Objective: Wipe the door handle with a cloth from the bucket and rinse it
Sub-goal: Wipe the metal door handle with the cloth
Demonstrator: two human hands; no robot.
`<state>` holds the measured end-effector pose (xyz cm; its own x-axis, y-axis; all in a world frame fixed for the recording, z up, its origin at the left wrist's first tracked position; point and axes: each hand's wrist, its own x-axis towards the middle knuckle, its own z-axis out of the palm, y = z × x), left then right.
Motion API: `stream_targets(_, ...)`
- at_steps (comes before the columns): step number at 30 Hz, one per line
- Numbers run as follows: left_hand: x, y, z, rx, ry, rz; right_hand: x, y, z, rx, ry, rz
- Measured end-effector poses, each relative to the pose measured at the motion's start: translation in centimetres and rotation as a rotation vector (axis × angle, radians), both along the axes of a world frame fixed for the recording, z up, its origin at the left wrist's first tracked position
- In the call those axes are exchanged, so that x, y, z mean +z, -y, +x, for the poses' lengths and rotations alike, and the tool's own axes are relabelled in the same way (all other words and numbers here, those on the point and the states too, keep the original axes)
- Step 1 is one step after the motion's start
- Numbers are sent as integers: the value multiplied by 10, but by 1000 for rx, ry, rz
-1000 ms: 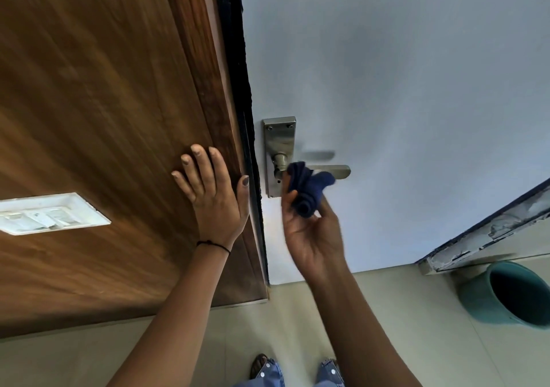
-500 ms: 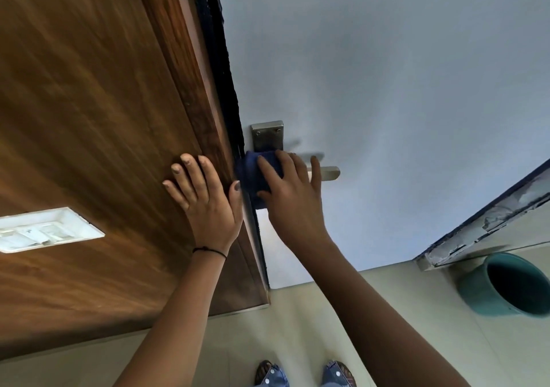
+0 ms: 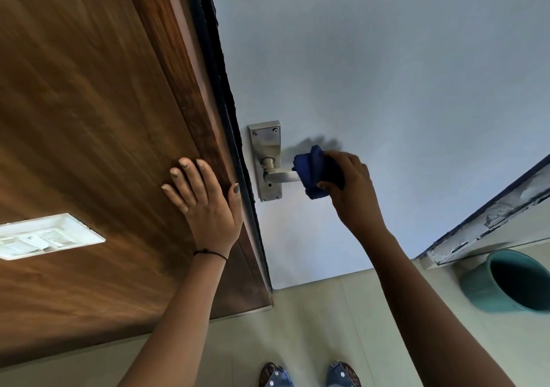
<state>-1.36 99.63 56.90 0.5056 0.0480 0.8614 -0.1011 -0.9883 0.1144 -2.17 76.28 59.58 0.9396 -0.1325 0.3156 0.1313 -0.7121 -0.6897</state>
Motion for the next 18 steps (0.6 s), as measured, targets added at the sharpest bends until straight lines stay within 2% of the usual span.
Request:
stream_targets(2, 1, 0, 0, -7, -6, -3, -6, 2, -3, -13, -54, 303)
stream_targets(5, 1, -1, -1, -12, -4, 3, -19, -4, -10, -85, -77, 629)
stream_targets(9, 2, 0, 0, -9, -3, 5, -31, -36, -13, -160, -148, 1187)
stream_targets(11, 2, 0, -1, 0, -11, 4, -32, -57, -13, -157, -166, 1404)
stream_targets(15, 3, 1, -3, -1, -36, -4, -24, -89, -12, -122, -213, 1666)
stream_targets(18, 4, 1, -6, 1, -56, -9, -22, -108, -14, -63, -344, 1667)
